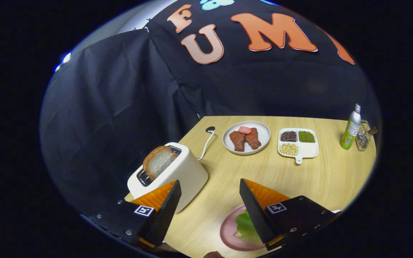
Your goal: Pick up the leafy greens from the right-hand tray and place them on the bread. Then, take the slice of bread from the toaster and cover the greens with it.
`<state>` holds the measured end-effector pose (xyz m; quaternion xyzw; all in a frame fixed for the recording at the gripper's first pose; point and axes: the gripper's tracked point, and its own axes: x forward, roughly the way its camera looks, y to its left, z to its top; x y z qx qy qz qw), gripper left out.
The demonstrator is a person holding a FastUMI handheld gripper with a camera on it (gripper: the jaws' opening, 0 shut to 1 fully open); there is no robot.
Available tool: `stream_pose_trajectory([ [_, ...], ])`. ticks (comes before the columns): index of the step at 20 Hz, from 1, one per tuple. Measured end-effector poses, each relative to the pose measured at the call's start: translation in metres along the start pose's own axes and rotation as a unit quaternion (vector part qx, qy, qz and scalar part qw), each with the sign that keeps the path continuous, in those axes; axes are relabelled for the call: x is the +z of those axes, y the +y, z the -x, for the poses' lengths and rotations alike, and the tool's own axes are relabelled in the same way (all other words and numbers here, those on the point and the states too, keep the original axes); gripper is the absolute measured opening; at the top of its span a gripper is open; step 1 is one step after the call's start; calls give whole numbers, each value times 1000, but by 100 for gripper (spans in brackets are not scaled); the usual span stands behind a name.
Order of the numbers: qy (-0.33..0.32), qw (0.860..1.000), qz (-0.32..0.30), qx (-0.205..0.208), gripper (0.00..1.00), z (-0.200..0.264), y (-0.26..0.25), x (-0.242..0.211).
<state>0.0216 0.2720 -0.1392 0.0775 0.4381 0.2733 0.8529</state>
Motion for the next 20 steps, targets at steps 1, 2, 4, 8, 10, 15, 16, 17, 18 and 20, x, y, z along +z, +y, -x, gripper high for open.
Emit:
stream_pose_trajectory([
  [1,2,1000,10,-1,98,-5,8,4],
  [2,9,1000,15,2,98,-11,16,8],
  [4,25,999,18,15,98,-19,38,12],
  [8,33,999,36,20,98,-30,67,37],
  [10,40,998,36,25,98,-40,79,45],
  [15,107,993,15,52,97,-56,107,30],
  [16,120,991,12,55,97,-59,111,27],
  [17,131,990,7,56,96,-62,114,23],
  [18,136,989,1,57,96,-65,117,22],
  [20,142,989,-9,50,94,-74,121,25],
])
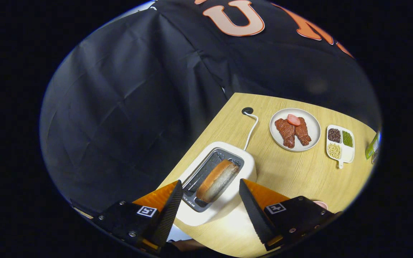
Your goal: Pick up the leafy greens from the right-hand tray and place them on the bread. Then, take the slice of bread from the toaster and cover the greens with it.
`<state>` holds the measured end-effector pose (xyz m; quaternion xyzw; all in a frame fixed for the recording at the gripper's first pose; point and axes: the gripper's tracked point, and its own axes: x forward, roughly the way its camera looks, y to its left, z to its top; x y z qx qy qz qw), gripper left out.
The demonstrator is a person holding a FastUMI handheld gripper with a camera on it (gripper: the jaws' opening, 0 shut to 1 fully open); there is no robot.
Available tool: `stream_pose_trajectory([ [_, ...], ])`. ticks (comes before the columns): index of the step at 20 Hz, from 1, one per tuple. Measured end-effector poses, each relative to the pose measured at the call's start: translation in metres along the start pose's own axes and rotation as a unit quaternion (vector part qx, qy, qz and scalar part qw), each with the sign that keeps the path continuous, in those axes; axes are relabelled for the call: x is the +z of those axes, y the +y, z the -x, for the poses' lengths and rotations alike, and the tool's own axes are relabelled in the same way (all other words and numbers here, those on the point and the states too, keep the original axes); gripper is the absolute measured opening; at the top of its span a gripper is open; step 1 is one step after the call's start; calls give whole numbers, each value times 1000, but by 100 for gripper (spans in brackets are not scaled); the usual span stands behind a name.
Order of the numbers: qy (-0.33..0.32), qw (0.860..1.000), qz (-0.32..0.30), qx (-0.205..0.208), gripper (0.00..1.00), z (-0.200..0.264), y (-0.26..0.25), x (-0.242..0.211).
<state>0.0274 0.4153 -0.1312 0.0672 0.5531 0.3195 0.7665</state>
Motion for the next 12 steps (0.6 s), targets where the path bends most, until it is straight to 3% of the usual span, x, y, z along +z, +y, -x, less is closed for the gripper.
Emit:
stream_pose_trajectory([
  [7,44,998,-27,-34,78,-32,-3,-1],
  [9,52,996,-11,-73,72,-40,-17,-4],
  [11,62,994,-13,-85,59,-42,-21,-10],
  [12,60,994,-18,-84,48,-47,-19,-9],
])
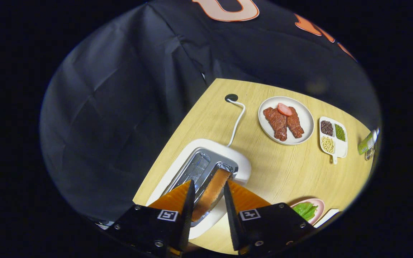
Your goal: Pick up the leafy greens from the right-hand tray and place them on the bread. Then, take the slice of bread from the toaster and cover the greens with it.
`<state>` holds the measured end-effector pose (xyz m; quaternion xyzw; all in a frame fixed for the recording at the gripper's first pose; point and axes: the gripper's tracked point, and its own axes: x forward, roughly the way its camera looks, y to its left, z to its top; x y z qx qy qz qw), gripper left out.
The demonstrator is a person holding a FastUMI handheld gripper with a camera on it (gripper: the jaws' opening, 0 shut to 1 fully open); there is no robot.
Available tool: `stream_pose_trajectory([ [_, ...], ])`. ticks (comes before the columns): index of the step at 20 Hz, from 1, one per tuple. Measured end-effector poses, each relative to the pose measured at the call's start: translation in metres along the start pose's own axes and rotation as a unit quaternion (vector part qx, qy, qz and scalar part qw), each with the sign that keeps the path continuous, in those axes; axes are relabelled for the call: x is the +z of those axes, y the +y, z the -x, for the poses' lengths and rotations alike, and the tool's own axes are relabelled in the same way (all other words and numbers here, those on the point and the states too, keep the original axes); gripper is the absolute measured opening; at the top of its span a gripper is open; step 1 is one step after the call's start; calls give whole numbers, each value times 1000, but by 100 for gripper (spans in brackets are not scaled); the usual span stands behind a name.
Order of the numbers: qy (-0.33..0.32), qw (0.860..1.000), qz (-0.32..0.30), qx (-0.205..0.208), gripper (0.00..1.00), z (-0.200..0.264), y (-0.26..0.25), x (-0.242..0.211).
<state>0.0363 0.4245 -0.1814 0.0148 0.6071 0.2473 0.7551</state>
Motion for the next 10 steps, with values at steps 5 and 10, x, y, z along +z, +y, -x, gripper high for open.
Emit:
stream_pose_trajectory([
  [5,8,1000,5,7,34,1,4,-2],
  [10,-4,1000,0,25,14,9,0,-5],
])
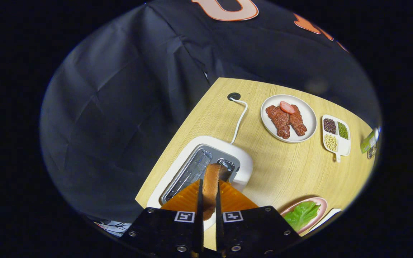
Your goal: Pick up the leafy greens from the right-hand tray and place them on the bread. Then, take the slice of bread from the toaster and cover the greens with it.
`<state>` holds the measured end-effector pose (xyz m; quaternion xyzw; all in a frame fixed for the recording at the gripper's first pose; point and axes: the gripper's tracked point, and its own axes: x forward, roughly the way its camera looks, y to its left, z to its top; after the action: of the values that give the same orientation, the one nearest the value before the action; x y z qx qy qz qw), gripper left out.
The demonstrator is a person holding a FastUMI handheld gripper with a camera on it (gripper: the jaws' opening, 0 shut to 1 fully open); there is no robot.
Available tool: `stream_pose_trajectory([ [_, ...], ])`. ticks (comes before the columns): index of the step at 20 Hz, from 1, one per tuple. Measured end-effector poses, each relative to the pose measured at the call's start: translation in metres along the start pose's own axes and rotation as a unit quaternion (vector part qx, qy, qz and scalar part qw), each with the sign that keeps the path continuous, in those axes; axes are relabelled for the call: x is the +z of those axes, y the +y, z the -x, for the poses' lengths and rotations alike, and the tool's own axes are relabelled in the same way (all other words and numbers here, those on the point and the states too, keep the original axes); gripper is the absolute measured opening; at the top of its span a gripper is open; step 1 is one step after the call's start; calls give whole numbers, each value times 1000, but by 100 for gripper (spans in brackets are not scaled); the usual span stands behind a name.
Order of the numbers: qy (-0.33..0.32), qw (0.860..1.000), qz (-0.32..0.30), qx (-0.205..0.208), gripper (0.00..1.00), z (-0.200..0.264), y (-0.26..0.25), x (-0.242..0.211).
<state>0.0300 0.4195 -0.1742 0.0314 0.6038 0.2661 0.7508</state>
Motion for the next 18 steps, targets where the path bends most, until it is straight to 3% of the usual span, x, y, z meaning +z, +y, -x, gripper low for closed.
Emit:
stream_pose_trajectory([
  [8,-55,997,-28,48,14,42,5,18],
  [18,-113,987,-74,88,11,92,-27,23],
])
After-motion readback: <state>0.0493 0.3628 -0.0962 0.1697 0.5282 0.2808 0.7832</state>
